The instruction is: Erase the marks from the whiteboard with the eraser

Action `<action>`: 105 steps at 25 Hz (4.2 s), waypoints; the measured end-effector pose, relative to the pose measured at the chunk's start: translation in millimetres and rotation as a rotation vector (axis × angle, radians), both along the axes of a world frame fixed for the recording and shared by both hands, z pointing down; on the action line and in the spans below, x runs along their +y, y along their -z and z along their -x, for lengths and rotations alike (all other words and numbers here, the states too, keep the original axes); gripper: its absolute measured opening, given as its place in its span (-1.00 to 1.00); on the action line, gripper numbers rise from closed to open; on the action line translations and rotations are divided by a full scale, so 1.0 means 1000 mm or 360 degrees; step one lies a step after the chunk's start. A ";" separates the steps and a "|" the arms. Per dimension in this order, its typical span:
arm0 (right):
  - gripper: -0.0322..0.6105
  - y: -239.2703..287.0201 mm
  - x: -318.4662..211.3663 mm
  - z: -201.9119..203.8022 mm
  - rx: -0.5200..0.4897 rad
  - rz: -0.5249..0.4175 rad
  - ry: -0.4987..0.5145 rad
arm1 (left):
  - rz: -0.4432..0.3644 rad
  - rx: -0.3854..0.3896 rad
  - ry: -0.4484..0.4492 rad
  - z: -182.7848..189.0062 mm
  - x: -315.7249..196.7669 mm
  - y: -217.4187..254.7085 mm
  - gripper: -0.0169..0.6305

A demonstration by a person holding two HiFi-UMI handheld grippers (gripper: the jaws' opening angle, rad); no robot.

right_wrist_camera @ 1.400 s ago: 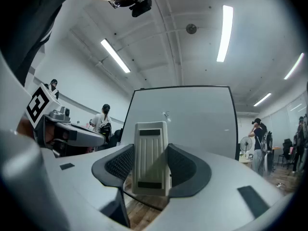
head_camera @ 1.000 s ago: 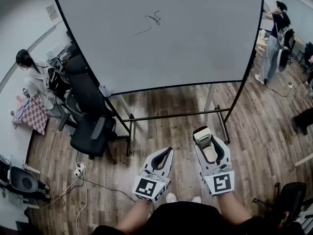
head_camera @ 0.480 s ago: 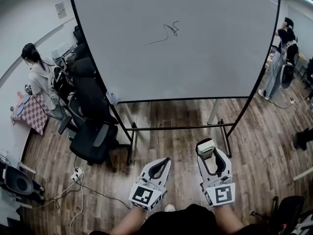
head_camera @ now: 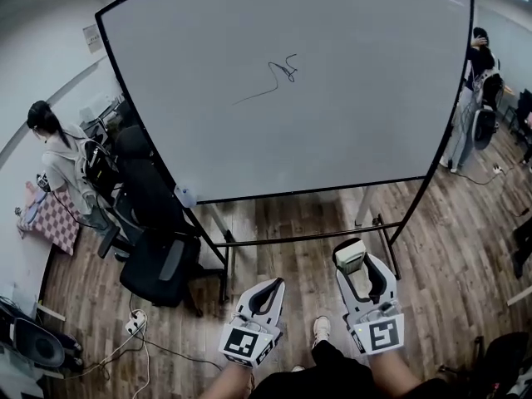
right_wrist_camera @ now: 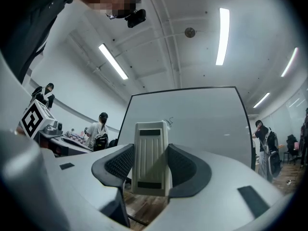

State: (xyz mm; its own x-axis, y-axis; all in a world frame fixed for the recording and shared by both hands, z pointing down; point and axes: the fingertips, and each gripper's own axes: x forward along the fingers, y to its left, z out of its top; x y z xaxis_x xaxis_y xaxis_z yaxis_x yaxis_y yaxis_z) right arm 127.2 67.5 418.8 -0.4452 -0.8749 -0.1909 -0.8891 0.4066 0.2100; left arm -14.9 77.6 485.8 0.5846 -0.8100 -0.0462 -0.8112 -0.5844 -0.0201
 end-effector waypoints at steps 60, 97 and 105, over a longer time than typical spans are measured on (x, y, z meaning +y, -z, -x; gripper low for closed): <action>-0.14 0.242 -0.431 0.044 0.0039 -0.0583 -0.0078 | -0.0267 -0.0028 0.0205 0.059 -0.402 0.126 -0.89; -0.15 0.201 -0.455 0.148 0.0672 -0.0396 -0.0368 | -0.0332 0.0069 0.0265 0.132 -0.379 0.138 -0.89; -0.14 0.156 -0.453 0.200 0.0629 -0.0295 -0.0269 | -0.0316 0.0067 0.0313 0.163 -0.377 0.127 -0.88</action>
State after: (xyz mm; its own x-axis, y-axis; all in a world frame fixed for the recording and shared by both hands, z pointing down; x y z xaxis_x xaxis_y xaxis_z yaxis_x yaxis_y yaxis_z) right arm -72.7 -385.9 262.4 -0.3694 -0.9086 -0.1951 -0.7768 0.1867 0.6015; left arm -178.4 -299.8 358.7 0.4113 -0.8805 -0.2359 -0.9112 -0.4036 -0.0824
